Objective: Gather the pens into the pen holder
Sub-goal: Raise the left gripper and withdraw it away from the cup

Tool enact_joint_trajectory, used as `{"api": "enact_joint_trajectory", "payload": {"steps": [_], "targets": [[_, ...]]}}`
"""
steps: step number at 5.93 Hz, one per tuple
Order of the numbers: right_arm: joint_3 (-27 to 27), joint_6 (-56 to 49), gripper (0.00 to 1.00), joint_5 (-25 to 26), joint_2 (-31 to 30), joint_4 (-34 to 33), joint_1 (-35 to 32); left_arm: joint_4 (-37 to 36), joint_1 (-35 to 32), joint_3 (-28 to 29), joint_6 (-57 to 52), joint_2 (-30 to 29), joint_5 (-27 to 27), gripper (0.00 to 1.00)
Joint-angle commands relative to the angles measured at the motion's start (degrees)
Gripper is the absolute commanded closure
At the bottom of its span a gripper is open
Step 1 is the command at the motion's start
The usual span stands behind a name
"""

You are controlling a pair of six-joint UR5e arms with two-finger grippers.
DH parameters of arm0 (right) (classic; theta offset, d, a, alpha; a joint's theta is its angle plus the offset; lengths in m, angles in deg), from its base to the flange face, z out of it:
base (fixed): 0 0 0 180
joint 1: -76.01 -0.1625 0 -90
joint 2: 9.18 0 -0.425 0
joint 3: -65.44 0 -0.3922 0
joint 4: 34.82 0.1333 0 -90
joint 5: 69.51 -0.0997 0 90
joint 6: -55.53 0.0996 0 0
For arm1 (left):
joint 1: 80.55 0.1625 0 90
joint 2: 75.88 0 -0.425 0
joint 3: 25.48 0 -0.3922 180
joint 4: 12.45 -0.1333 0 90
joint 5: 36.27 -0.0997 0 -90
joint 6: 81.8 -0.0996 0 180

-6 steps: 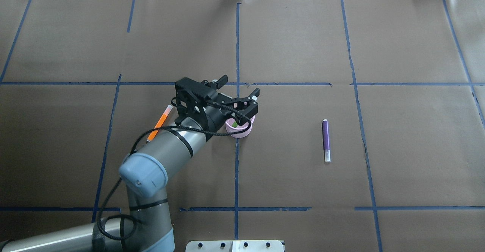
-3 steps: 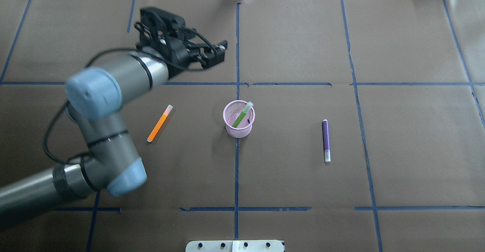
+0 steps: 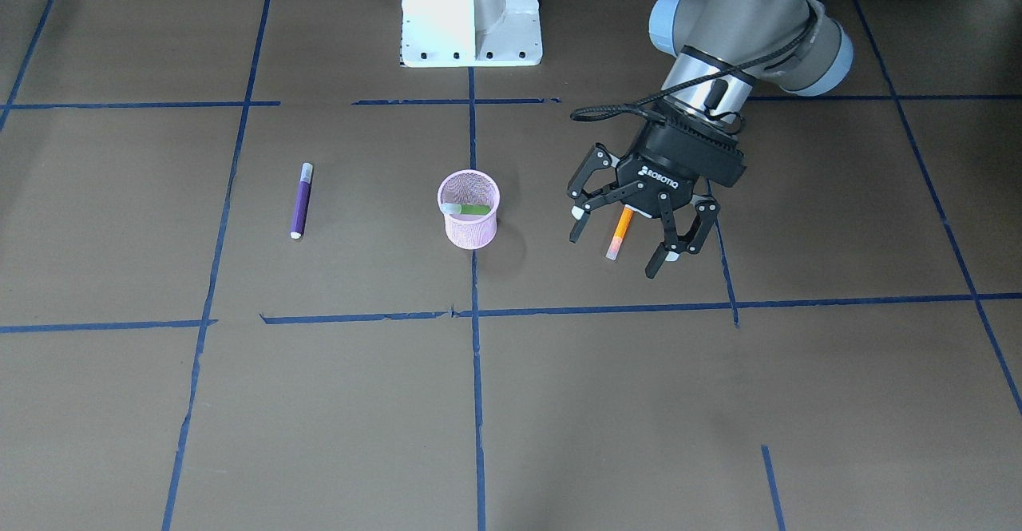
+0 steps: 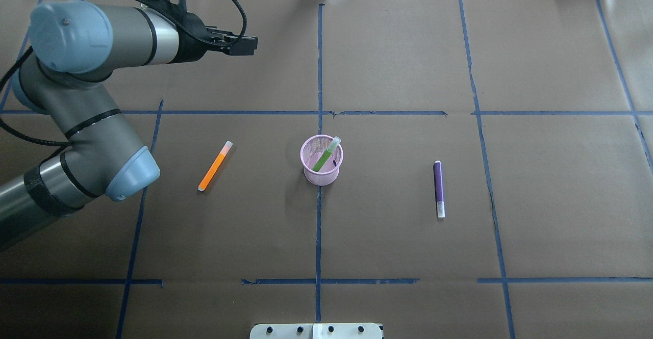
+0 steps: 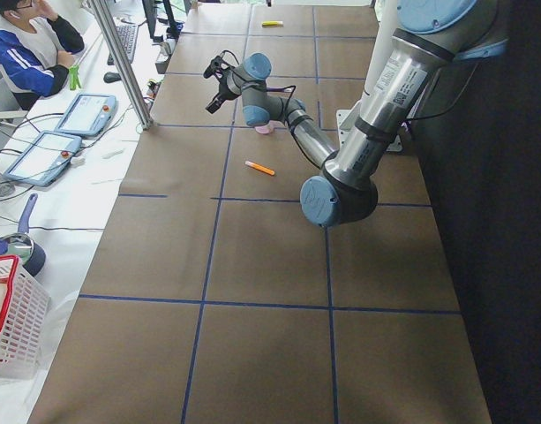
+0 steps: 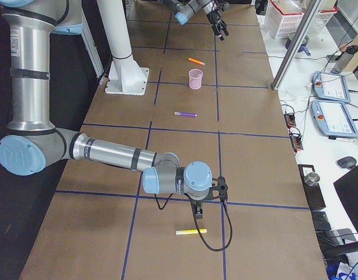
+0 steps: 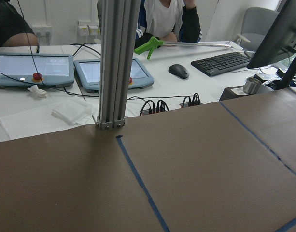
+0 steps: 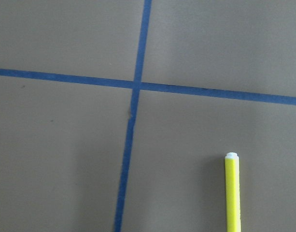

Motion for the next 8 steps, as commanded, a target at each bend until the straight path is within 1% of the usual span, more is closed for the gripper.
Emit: {"api": "enact_joint_trajectory", "payload": {"steps": [1,2,4,6,8], "targets": [[-16.69,-0.31,0.00,0.97,4.84,14.31,0.07,-1.93,-0.80,0.07,0.00,1.44,3.02,0.00],[-18.43,-0.04,0.00,1.76,5.48,14.47,1.20,-1.84,-0.80,0.07,-0.09,1.97,3.03,0.00],[-20.54,0.13,0.00,5.18,6.10,14.22,4.27,-1.67,-0.72,0.33,-0.53,2.06,3.03,0.00],[-25.02,0.22,0.00,4.84,8.47,14.13,4.64,-1.67,-0.45,0.59,-0.53,1.97,2.94,0.00],[-27.04,0.05,0.00,4.75,8.83,14.21,4.64,-1.58,-0.36,0.59,-0.62,1.97,2.94,0.00]]}}
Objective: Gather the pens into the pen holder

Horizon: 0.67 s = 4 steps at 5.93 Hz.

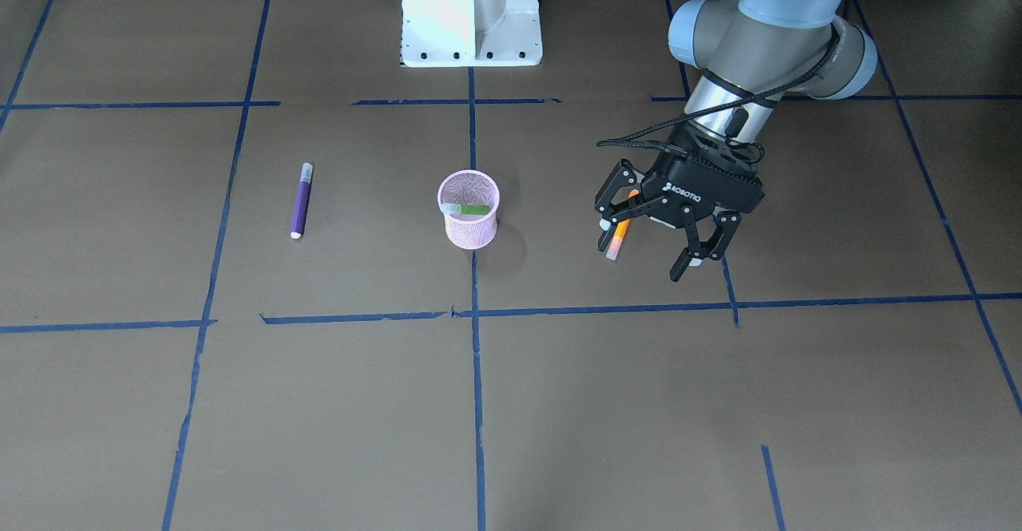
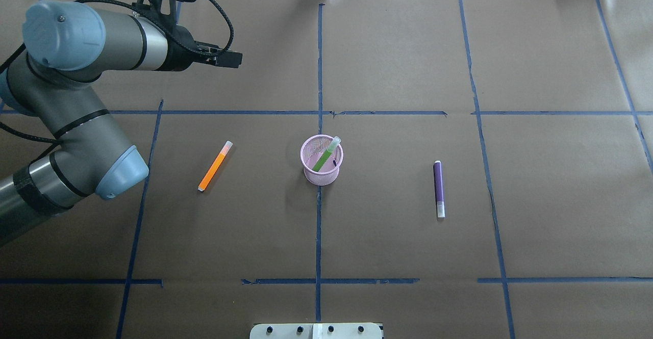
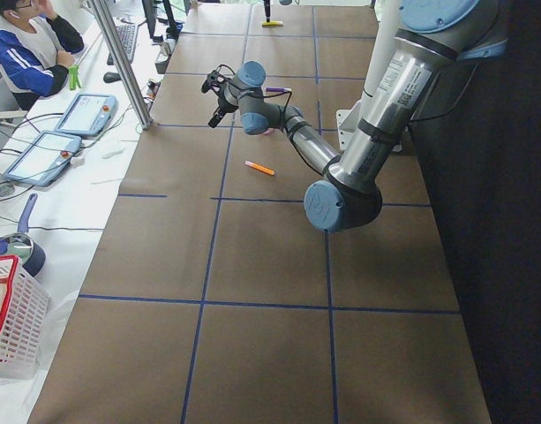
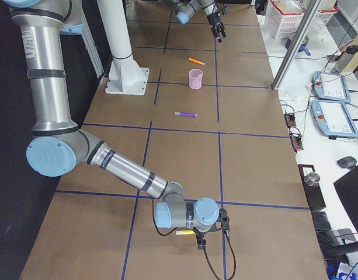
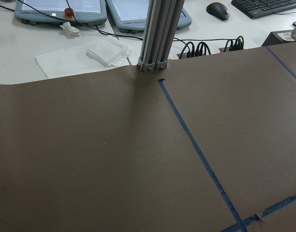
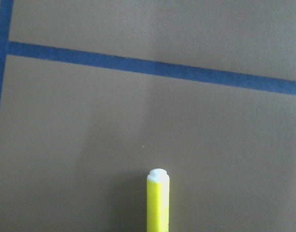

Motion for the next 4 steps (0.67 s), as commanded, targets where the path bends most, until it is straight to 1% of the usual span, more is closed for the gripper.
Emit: {"api": "enact_joint_trajectory", "payload": {"steps": [1,2,3,4], "targets": [[-1.24,0.00,0.00,-0.04,0.24,-0.03,0.21,0.11,0.04,0.02,-0.02,-0.01,-0.05,0.00],[-1.33,0.01,0.00,0.05,0.33,-0.03,0.82,0.20,0.04,0.02,-0.02,-0.01,0.04,0.00],[-1.85,0.01,0.04,0.05,0.68,-0.03,1.08,0.20,0.04,0.19,-0.02,-0.01,0.04,0.00],[-2.38,0.01,0.10,0.05,1.03,-0.11,1.26,0.20,0.04,0.19,-0.11,-0.01,0.04,0.00]]}}
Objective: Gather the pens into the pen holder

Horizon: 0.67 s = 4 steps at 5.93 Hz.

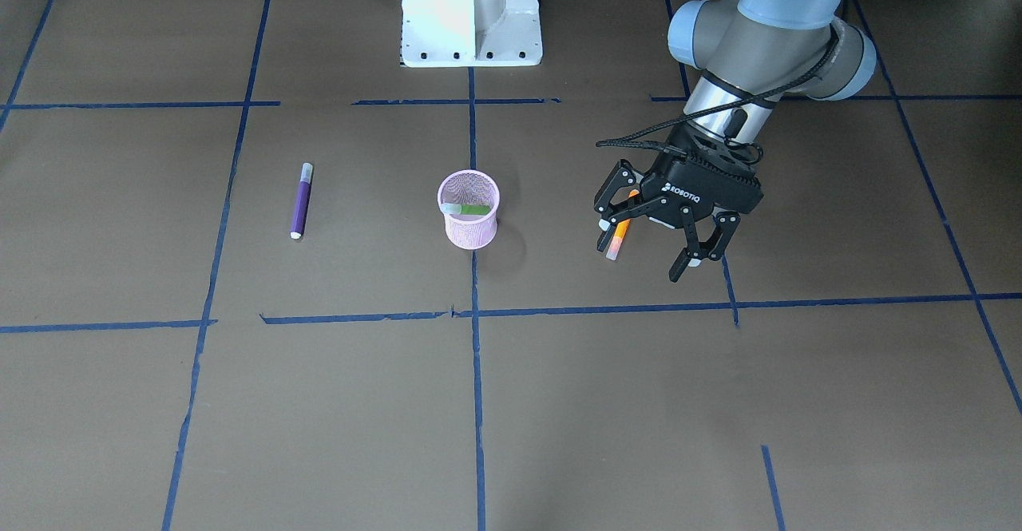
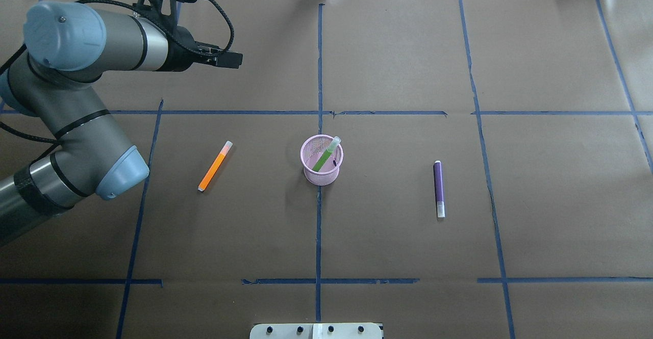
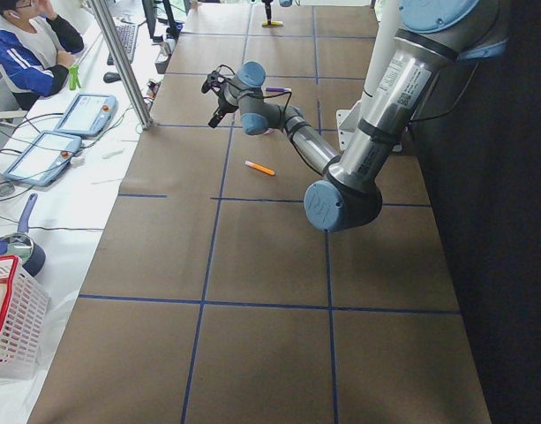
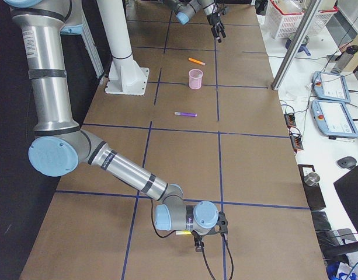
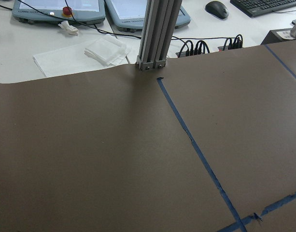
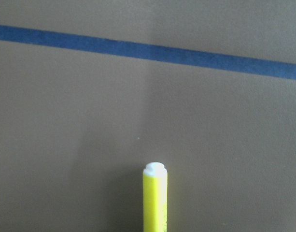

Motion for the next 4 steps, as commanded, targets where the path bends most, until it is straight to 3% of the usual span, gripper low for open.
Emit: {"api": "enact_joint_trajectory", "payload": {"steps": [1,2,3,4], "targets": [[-0.58,0.00,0.16,0.01,0.33,-0.06,0.31,0.09,0.00,-0.04,-0.14,0.00,0.00,0.00],[-0.58,0.09,0.35,0.01,0.42,-0.06,0.31,0.10,0.00,-0.04,-0.15,0.00,0.00,0.00],[-0.58,0.09,0.61,-0.08,0.42,-0.06,0.31,0.10,0.00,-0.04,-0.15,0.00,0.00,0.00],[-0.49,0.00,0.79,-0.17,0.42,-0.06,0.31,0.10,0.00,-0.04,-0.15,0.09,0.00,0.00]]}}
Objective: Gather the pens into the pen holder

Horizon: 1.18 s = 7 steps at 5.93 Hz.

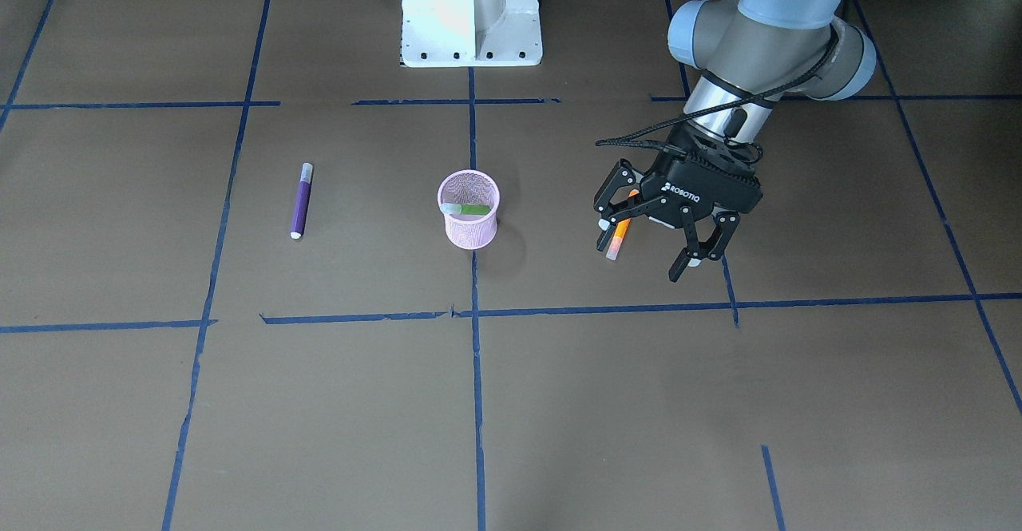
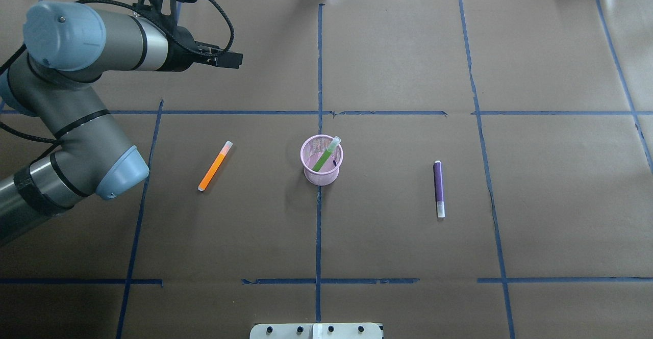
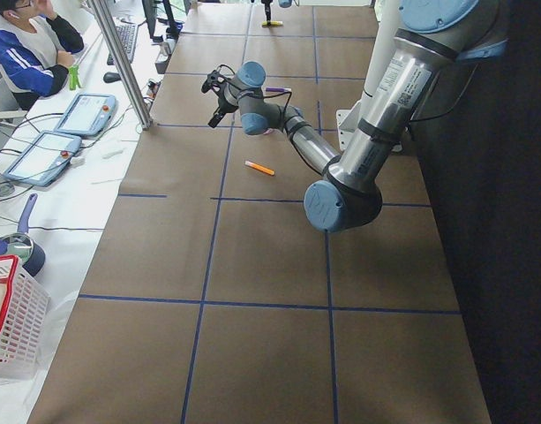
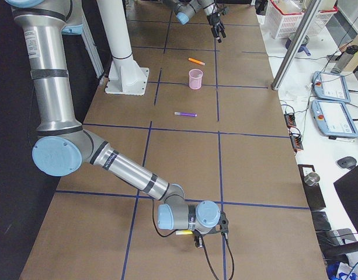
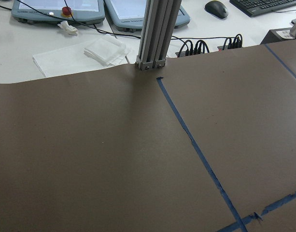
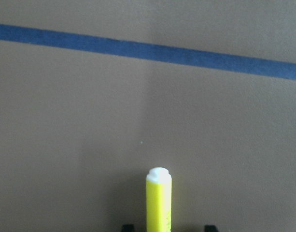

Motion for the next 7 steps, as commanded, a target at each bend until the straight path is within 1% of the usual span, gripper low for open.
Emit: {"api": "enact_joint_trajectory", "payload": {"steps": [1,2,3,4,5,6,7], "targets": [[0.32,-0.23,0.96,-0.17,0.01,0.09,0.01,0.00,0.00,0.00,0.00,0.06,0.00,0.00],[1.02,-0.15,1.00,-0.26,0.01,0.09,-0.08,0.00,0.00,0.00,0.00,-0.02,0.00,0.00],[3.64,0.11,1.00,-2.52,0.01,0.17,-0.17,0.00,0.00,0.00,0.00,0.06,0.00,0.00],[6.02,0.38,1.00,-5.42,0.09,0.17,-1.91,-0.17,0.00,0.08,0.00,0.06,0.09,0.00],[10.56,1.34,1.00,-9.53,0.10,0.35,-4.19,-0.70,0.00,0.08,0.00,0.06,0.17,0.00],[18.79,8.22,1.00,-11.05,-0.17,0.79,-4.39,-0.96,0.00,0.61,0.00,0.06,0.17,0.00],[26.96,14.21,1.00,-11.07,-0.17,0.88,-4.30,-1.57,0.17,0.79,0.00,0.24,0.09,0.00]]}}
